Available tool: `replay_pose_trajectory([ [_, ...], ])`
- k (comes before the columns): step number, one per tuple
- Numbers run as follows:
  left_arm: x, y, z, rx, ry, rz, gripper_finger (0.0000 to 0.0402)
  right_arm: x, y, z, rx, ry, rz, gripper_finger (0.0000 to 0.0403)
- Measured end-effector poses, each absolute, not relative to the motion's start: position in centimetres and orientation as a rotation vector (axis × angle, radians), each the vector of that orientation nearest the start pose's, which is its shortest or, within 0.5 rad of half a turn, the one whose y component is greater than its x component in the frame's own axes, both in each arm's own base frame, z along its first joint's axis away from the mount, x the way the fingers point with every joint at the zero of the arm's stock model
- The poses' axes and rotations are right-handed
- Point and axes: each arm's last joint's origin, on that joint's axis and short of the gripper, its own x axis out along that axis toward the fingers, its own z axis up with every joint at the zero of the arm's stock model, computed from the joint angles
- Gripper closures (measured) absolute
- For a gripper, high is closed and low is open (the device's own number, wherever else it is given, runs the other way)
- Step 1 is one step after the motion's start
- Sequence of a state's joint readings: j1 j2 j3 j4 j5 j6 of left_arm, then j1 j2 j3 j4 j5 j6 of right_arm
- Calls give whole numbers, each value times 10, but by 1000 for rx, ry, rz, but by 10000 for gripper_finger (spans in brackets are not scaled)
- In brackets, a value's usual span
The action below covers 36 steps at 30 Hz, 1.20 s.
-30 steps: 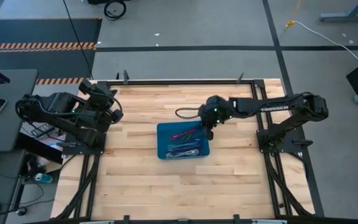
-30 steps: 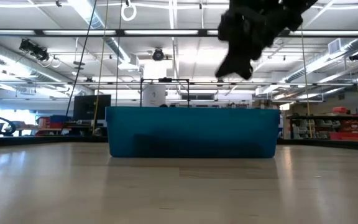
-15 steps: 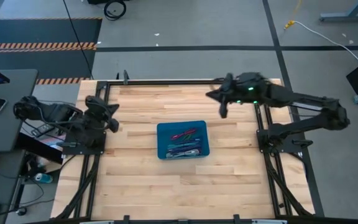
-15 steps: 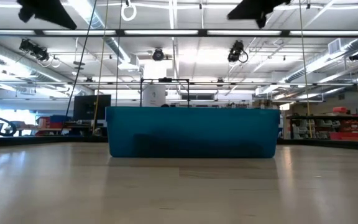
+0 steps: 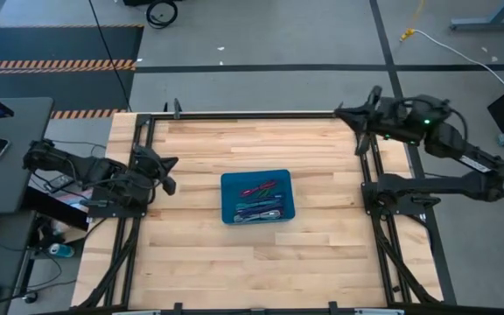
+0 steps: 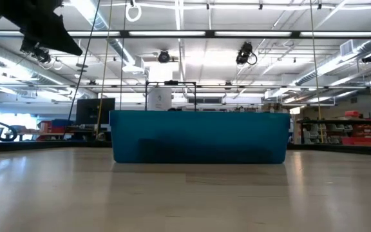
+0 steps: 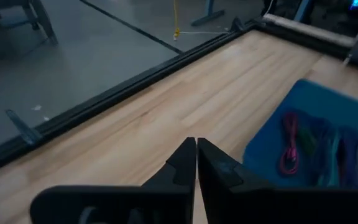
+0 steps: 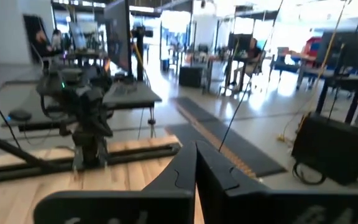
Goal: Pick and place USB-C Cables
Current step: Return to Home Position
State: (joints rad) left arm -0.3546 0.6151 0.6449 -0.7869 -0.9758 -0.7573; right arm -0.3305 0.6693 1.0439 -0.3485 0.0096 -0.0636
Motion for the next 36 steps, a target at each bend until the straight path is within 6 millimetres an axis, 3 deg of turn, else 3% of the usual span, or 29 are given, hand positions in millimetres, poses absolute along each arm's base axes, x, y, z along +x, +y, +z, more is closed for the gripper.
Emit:
replay_pose_trajectory([
  [8, 110, -15, 266, -157, 365, 759, 369, 77, -33, 421, -83, -82, -548, 375],
  [12, 110, -13, 267, -129, 341, 810, 372, 57, -27, 422, -138, -105, -576, 375],
  [16, 109, -11, 268, -103, 296, 883, 374, 40, -21, 419, -87, -130, -570, 376],
  [22, 106, -10, 266, -72, 319, 889, 370, 15, -11, 396, 31, 3, -523, 375],
  [27, 105, -9, 266, -71, 307, 900, 373, 0, -4, 381, 43, -29, -466, 376],
  [36, 110, -11, 214, -188, 122, 901, 366, -13, 1, 348, 41, -143, -455, 375],
])
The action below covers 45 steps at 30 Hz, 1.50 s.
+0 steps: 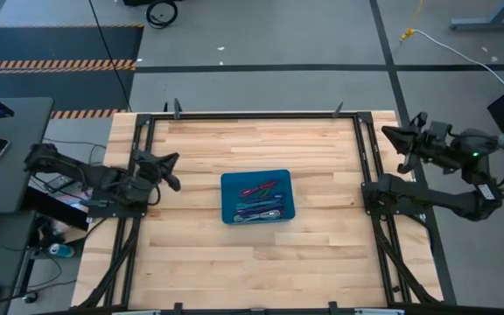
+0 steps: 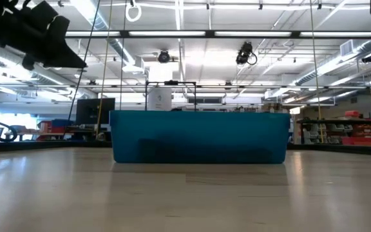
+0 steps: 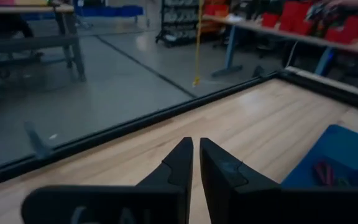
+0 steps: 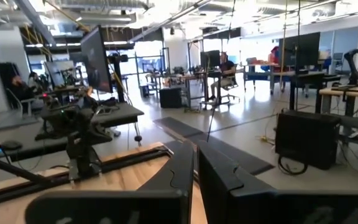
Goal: Pick and place USB-C Cables
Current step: Return to Home Position
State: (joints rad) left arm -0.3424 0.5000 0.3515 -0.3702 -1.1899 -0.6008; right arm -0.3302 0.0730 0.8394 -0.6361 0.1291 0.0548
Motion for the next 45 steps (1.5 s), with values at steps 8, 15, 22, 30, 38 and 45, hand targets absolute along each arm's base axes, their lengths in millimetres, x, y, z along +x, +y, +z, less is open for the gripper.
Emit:
replay_pose_trajectory([
  [8, 105, -8, 195, -167, 53, 874, 365, -5, -1, 324, 117, -132, -414, 374],
  [15, 96, -2, 179, -191, 27, 881, 365, 17, -8, 302, 128, -106, -404, 376],
  [22, 92, 1, 168, -201, 22, 885, 365, 49, -19, 270, 136, -159, -396, 375],
  [30, 92, 2, 163, -219, 7, 898, 364, 73, -27, 232, 160, -196, -384, 374],
  [38, 95, 2, 162, -235, 38, 799, 351, 82, -30, 208, 183, -153, -376, 376],
  [45, 95, 2, 162, -103, 101, 772, 349, 84, -30, 201, 168, -125, -360, 376],
])
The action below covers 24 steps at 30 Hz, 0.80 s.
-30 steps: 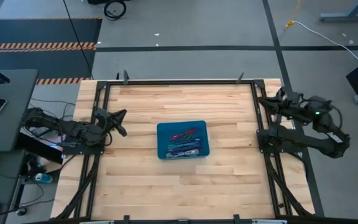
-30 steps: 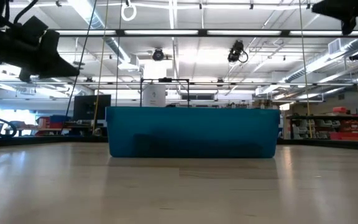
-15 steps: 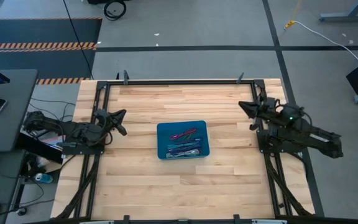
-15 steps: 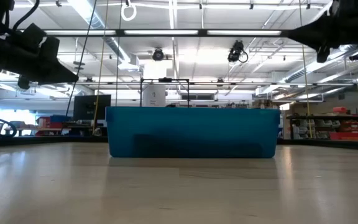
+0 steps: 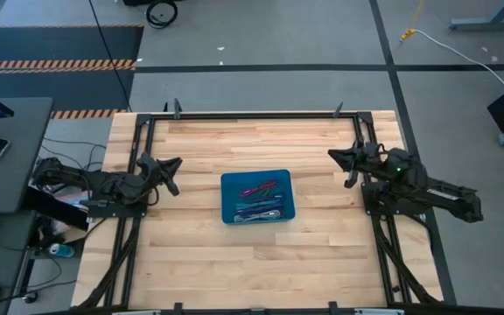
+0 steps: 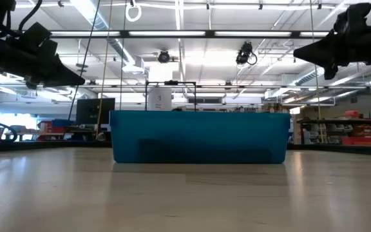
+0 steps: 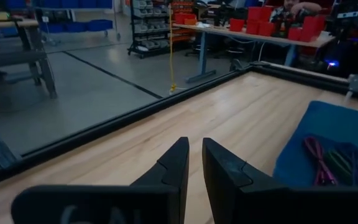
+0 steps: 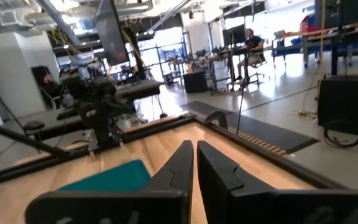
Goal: Pick and place USB-C Cables
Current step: Return to Home Position
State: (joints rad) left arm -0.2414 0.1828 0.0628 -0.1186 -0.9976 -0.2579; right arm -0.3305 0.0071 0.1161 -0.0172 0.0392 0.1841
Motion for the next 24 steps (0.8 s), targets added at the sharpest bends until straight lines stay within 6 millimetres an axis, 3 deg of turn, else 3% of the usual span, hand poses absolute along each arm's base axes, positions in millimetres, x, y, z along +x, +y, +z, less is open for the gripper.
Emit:
replay_pose_trajectory([
  [7, 95, 4, 162, -84, 109, 799, 349, 92, -32, 167, 293, -56, -329, 376],
  [24, 103, 10, 152, -169, 184, 758, 349, 92, -33, 169, 157, -58, -382, 376],
])
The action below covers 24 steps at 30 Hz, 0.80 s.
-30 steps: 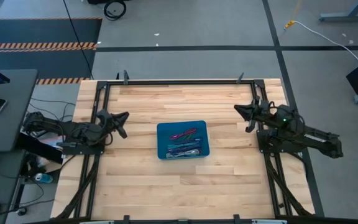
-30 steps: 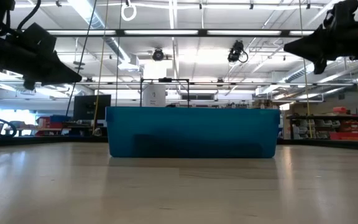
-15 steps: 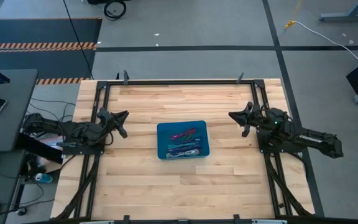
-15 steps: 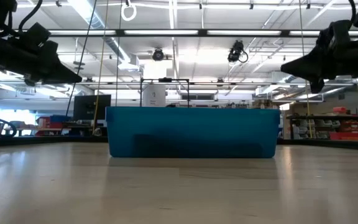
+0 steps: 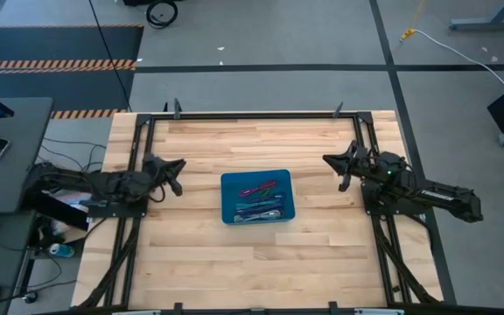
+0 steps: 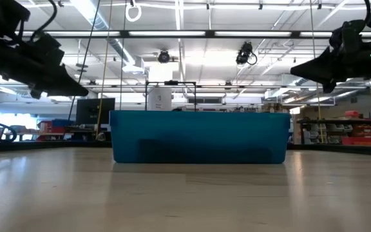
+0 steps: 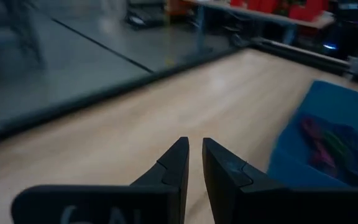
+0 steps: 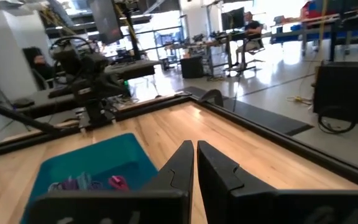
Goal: Pick and place USB-C Cables
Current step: Return to Home Position
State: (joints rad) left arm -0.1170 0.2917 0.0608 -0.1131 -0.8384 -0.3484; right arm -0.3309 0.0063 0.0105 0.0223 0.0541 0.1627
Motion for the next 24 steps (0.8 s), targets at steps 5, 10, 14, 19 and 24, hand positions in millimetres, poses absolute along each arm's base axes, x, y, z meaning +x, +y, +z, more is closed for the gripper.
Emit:
replay_pose_trajectory([
  [5, 108, 12, 150, -270, 236, 566, 349, 91, -34, 170, 162, -70, -395, 376],
  [10, 109, 16, 151, -231, 248, 539, 349, 91, -33, 170, 202, -82, -385, 376],
  [14, 111, 18, 157, -144, 191, 539, 349, 91, -33, 173, 196, -109, -382, 376],
  [19, 111, 19, 159, -85, 190, 538, 349, 91, -33, 174, 169, -120, -381, 376],
  [24, 111, 19, 160, -87, 186, 538, 349, 91, -33, 174, 182, -121, -374, 376],
])
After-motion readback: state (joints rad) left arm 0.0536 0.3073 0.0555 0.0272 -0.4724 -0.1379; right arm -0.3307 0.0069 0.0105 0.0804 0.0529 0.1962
